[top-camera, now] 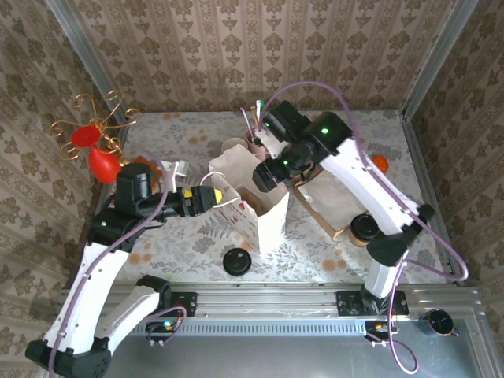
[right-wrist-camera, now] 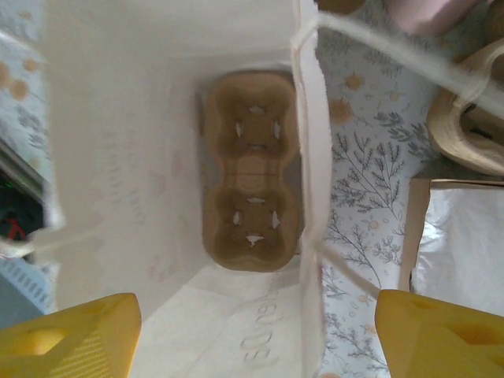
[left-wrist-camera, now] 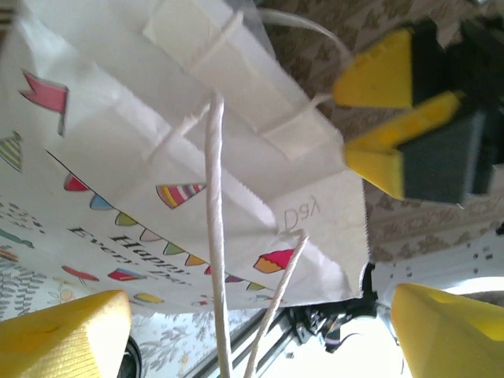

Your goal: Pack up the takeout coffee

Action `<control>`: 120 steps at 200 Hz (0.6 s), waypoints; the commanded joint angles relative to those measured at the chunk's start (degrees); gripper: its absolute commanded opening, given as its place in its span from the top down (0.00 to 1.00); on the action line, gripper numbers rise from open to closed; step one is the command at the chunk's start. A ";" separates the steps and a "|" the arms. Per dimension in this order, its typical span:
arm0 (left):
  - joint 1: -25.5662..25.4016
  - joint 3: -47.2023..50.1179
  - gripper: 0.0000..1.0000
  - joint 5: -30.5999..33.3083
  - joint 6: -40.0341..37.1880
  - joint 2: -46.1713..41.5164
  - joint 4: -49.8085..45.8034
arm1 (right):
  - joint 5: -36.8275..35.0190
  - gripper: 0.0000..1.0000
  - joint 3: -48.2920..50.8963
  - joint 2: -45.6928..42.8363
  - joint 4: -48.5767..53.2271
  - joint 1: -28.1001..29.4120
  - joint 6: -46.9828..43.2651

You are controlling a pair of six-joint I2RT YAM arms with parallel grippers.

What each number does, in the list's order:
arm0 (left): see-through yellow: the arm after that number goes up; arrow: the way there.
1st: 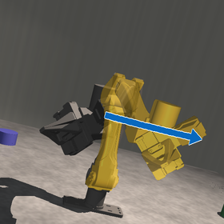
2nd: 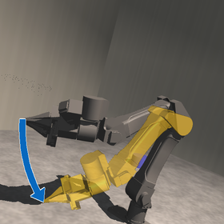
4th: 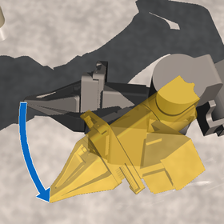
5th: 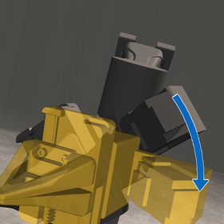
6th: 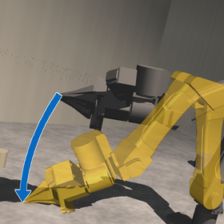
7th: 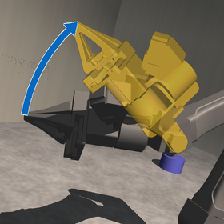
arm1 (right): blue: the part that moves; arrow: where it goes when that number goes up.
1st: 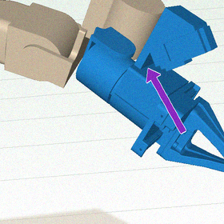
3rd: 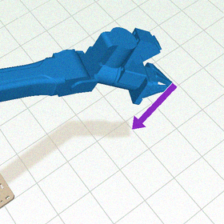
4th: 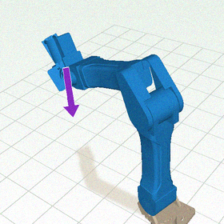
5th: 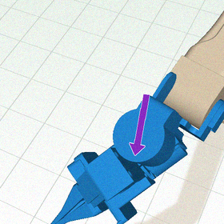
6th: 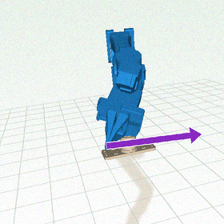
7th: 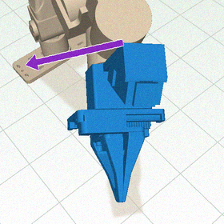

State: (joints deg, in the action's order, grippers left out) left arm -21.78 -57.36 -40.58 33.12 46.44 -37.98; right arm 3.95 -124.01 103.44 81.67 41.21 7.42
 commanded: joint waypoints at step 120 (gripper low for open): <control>0.87 0.82 1.00 0.47 1.72 -2.04 2.41 | -1.49 1.00 -1.20 1.37 -2.25 -1.48 -0.48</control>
State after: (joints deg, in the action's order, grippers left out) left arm -22.48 -54.22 -39.00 35.11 45.69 -35.14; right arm 3.40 -124.77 108.29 80.77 39.59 6.20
